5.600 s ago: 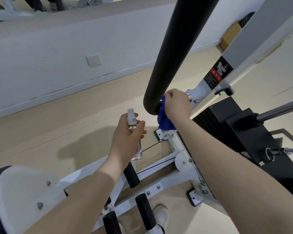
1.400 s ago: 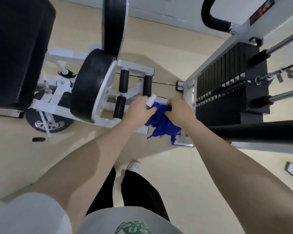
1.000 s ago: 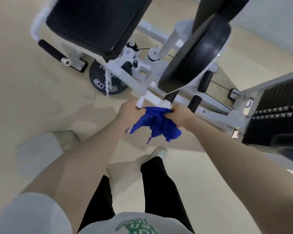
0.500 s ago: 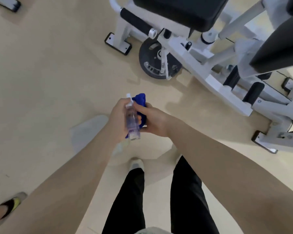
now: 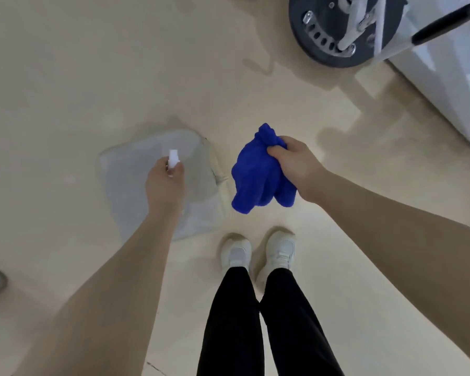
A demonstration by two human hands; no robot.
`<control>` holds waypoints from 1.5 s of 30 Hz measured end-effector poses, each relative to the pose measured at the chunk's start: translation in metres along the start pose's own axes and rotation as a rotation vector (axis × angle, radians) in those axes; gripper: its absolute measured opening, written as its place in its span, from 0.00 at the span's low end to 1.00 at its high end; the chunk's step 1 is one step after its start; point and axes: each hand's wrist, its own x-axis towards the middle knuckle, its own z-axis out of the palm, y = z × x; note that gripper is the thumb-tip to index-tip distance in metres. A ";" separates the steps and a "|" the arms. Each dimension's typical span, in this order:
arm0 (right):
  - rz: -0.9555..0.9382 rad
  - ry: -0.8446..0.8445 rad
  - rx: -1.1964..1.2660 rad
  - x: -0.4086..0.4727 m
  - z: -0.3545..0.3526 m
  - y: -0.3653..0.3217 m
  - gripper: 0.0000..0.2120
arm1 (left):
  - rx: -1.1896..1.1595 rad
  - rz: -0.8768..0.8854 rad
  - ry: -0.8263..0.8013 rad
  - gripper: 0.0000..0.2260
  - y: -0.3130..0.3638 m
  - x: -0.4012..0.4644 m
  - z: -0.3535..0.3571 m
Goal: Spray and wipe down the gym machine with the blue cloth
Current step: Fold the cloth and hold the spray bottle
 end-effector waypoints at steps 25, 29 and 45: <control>-0.035 -0.161 -0.160 -0.079 -0.053 -0.031 0.12 | 0.079 0.292 -0.464 0.25 0.122 -0.090 -0.015; -0.066 -0.148 0.044 -0.147 -0.095 -0.069 0.13 | -0.105 0.337 -0.646 0.18 0.195 -0.171 -0.030; -0.083 0.443 0.602 -0.334 -0.227 0.008 0.19 | 0.194 0.374 -1.139 0.04 0.276 -0.323 0.039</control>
